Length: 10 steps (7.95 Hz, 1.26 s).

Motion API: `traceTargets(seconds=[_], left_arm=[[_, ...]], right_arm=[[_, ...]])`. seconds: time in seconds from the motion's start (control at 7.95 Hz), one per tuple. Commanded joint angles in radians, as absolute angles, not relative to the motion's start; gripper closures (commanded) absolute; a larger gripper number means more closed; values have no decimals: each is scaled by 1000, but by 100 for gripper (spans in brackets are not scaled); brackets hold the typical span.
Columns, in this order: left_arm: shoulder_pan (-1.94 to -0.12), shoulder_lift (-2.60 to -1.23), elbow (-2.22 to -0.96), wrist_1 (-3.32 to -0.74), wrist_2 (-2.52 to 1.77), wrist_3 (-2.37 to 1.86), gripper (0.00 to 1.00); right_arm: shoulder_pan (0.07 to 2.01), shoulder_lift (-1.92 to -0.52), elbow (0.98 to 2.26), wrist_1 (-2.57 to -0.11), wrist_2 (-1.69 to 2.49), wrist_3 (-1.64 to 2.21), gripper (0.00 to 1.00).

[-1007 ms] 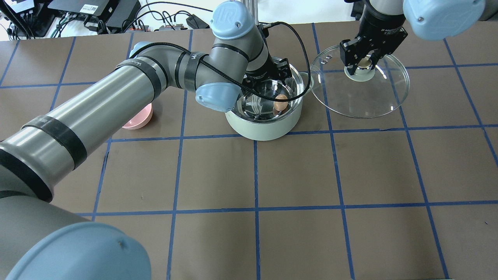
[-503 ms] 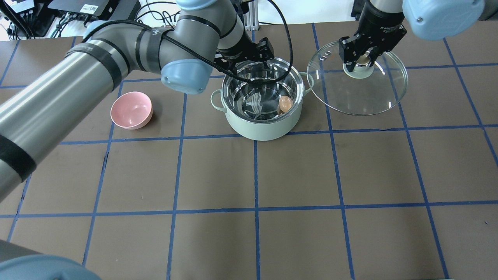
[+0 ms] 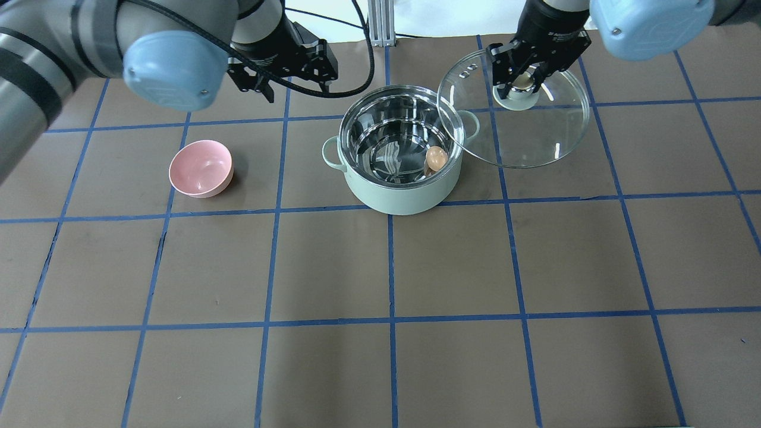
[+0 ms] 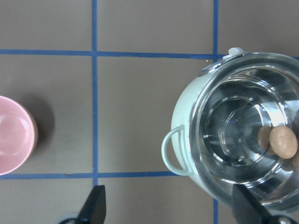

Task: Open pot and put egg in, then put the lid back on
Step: 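Raise left gripper from pot while right gripper carries lid over pot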

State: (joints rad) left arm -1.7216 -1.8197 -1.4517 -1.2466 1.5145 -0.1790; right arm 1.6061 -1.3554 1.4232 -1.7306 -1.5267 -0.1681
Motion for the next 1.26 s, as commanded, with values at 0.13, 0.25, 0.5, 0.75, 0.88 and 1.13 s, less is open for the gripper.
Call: traceTargets(seconds=[0.13, 0.25, 0.5, 0.75, 0.88, 1.13], left_arm=[[-1626, -1654, -1447, -1504, 1624, -15, 0], [-1626, -1629, -1450, -1511, 1626, 3, 0], [-1628, -1615, -1457, -1511, 1650, 92, 0], [-1629, -1614, -1459, -1511, 1747, 101, 0], [-1629, -1615, -1459, -1508, 1726, 104, 0], [-1629, -1611, -1459, -1508, 1649, 104, 0]], right_arm=[[1773, -1275, 1369, -1808, -1517, 67, 100], [1819, -1235, 1347, -1830, -1517, 133, 100], [1879, -1165, 1339, -1896, -1519, 198, 100], [1882, -1134, 1341, -1902, -1525, 189, 100], [1882, -1123, 1341, -1904, -1532, 186, 100], [1882, -1089, 1341, -1936, -1532, 184, 100]])
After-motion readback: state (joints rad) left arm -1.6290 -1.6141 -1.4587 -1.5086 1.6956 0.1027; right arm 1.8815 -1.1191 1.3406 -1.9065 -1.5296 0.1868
